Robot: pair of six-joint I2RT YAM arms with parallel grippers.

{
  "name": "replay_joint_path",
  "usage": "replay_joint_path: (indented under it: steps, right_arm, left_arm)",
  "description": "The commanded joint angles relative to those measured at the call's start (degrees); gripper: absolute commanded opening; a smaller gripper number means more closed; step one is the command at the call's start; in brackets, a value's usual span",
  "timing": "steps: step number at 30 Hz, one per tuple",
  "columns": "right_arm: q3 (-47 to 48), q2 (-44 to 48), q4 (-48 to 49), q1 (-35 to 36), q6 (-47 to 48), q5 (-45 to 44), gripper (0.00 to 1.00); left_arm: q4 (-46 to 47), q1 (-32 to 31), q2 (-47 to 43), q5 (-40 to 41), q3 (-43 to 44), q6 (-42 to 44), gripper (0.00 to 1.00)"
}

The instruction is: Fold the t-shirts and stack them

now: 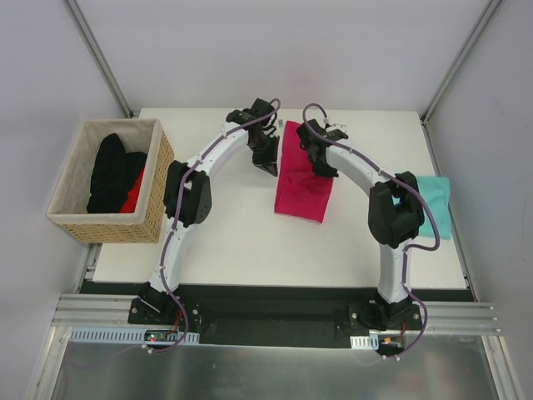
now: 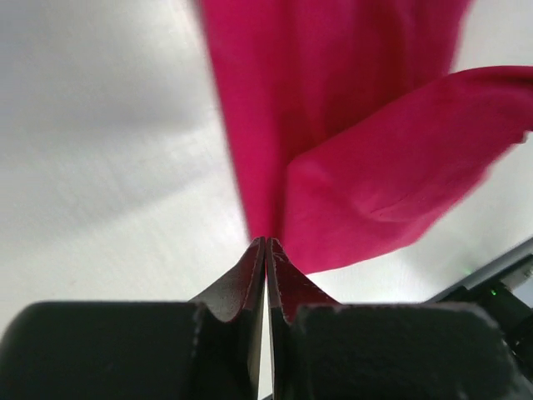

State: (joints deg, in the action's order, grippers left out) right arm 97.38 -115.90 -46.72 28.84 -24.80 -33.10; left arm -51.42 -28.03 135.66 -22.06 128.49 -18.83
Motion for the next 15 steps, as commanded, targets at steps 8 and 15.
replay_joint_path:
  steps: [8, 15]
  right_arm:
    - [1.8, -1.9, -2.2, -2.1, 3.0, -2.0, 0.01]
    - [3.7, -3.4, -1.9, -2.2, 5.4, -0.5, 0.01]
  left_arm:
    - [-4.3, 3.9, -0.6, 3.3, -1.3, 1.2, 0.00]
    - [-4.3, 4.0, -0.7, 3.3, -1.4, 1.1, 0.00]
